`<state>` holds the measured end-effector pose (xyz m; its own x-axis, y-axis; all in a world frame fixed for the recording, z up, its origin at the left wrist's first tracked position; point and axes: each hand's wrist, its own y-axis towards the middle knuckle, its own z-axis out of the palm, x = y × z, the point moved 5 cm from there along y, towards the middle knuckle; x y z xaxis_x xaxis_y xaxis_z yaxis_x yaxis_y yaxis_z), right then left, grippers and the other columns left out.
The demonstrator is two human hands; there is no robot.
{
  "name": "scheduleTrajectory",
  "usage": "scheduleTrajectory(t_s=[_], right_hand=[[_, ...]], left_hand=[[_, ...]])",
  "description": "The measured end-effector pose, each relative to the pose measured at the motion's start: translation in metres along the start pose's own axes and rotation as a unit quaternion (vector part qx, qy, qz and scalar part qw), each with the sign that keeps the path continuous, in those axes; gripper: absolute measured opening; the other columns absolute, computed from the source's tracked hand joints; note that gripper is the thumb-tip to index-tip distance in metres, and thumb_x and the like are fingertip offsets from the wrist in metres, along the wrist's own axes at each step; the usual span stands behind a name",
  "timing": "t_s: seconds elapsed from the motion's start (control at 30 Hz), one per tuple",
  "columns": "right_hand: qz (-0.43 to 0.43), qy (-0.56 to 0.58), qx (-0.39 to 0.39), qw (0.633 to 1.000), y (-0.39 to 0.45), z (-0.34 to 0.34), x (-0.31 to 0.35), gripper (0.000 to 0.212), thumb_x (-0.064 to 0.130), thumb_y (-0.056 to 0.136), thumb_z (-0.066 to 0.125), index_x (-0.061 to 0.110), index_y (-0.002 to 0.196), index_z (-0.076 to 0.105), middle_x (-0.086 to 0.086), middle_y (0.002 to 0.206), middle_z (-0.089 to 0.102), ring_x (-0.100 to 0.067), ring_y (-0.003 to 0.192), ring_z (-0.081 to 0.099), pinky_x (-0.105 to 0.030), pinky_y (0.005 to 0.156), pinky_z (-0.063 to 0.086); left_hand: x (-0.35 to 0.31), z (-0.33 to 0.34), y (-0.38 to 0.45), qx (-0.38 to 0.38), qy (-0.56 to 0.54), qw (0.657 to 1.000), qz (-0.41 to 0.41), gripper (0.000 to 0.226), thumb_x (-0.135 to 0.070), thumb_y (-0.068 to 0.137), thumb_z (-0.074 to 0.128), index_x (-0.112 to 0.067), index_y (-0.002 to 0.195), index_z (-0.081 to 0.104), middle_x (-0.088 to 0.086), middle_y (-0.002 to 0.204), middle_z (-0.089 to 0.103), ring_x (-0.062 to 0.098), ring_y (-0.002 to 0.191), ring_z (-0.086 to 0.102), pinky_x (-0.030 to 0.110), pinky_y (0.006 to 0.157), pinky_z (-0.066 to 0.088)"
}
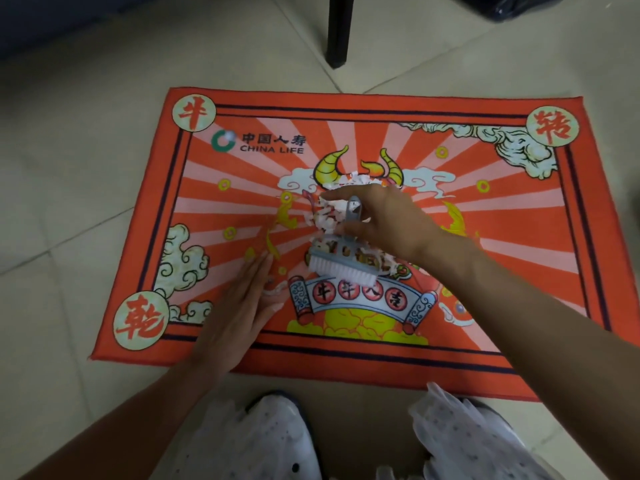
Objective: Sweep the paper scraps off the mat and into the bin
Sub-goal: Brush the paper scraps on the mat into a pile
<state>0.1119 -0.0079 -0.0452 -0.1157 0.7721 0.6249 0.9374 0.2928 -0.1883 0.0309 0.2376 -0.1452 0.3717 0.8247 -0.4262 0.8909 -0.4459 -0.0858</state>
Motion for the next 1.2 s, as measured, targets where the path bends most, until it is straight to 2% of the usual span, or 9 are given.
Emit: scheduleTrajectory(t_s=[0.13,0.27,0.47,0.53,0.63,0.77,0.9,1.0,1.2], right_hand=[[-0.015,-0.018,-0.059,0.998,0.004,-0.011,-0.004,0.052,0.027,0.09,0.07,0.03,0.139,0.053,-0.011,0.092,0.072,-0.028,0.087,0.066,-0.033,0.066,0.045],[-0.023,-0.019,-0.092,0.995,0.007,-0.018,-0.009,0.049,0.027,0.089,0.071,0.029,0.136,0.056,-0.011,0.09,0.072,-0.031,0.085,0.067,-0.039,0.073,0.052],[-0.02,0.033,-0.102,0.994,0.012,-0.033,-0.008,0.04,0.026,0.087,0.072,0.032,0.125,0.062,-0.006,0.084,0.072,-0.022,0.074,0.07,-0.044,0.068,0.057],[-0.012,0.071,-0.079,0.994,0.011,-0.034,-0.004,0.036,0.025,0.087,0.073,0.032,0.122,0.063,-0.008,0.08,0.073,-0.018,0.064,0.072,-0.041,0.061,0.059],[-0.004,0.116,0.008,0.993,0.001,-0.022,0.008,0.033,0.023,0.086,0.075,0.026,0.117,0.066,-0.007,0.073,0.073,-0.013,0.056,0.07,-0.03,0.054,0.059],[0.01,0.164,0.075,0.984,-0.017,0.008,0.013,0.023,0.02,0.087,0.073,0.023,0.11,0.072,0.012,0.061,0.069,-0.007,0.05,0.066,-0.017,0.05,0.051],[0.002,0.124,0.038,0.991,-0.022,0.017,0.001,0.018,0.019,0.087,0.073,0.025,0.105,0.074,0.017,0.059,0.068,-0.002,0.055,0.067,-0.024,0.058,0.053],[-0.002,0.09,-0.014,0.996,-0.017,0.004,-0.005,0.019,0.025,0.087,0.073,0.031,0.105,0.072,0.005,0.068,0.07,-0.01,0.06,0.067,-0.034,0.062,0.055],[-0.02,0.061,-0.084,0.994,0.001,-0.016,-0.01,0.02,0.022,0.088,0.072,0.023,0.108,0.072,-0.007,0.089,0.073,-0.022,0.075,0.069,-0.048,0.069,0.057]], left_hand=[[0.002,0.0,0.0,-0.006,0.013,1.0,0.005,0.075,-0.057,0.097,0.033,-0.018,0.157,0.012,0.0,0.163,0.018,0.018,0.15,0.019,0.038,0.112,0.038],[0.001,0.0,0.001,-0.011,0.013,1.0,0.002,0.074,-0.057,0.098,0.033,-0.017,0.157,0.014,0.003,0.162,0.021,0.02,0.149,0.022,0.044,0.109,0.042],[0.002,-0.002,-0.001,-0.013,0.017,1.0,0.007,0.076,-0.055,0.097,0.037,-0.015,0.157,0.012,0.001,0.164,0.015,0.016,0.151,0.013,0.042,0.116,0.032],[0.003,-0.002,-0.003,-0.011,0.016,1.0,0.005,0.076,-0.055,0.097,0.038,-0.016,0.157,0.011,0.0,0.164,0.014,0.015,0.151,0.011,0.043,0.117,0.031],[0.005,-0.002,-0.005,-0.004,0.007,1.0,-0.006,0.08,-0.06,0.096,0.037,-0.018,0.157,0.008,-0.001,0.164,0.012,0.014,0.151,0.009,0.044,0.117,0.031],[0.004,-0.003,-0.009,0.007,0.009,1.0,0.001,0.092,-0.068,0.09,0.044,-0.017,0.157,0.007,-0.001,0.165,0.009,0.017,0.152,0.008,0.046,0.119,0.027],[0.006,0.0,-0.012,0.02,0.005,1.0,-0.001,0.102,-0.073,0.085,0.049,-0.018,0.157,0.004,-0.002,0.165,0.006,0.017,0.152,0.005,0.049,0.118,0.025],[0.007,-0.001,-0.012,0.02,-0.003,1.0,0.001,0.103,-0.072,0.085,0.052,-0.018,0.157,0.004,-0.002,0.165,0.006,0.017,0.152,0.005,0.05,0.118,0.026],[0.011,-0.006,-0.014,0.018,-0.002,1.0,-0.003,0.097,-0.07,0.088,0.048,-0.021,0.157,0.002,-0.003,0.165,0.006,0.013,0.152,0.004,0.043,0.121,0.022]])
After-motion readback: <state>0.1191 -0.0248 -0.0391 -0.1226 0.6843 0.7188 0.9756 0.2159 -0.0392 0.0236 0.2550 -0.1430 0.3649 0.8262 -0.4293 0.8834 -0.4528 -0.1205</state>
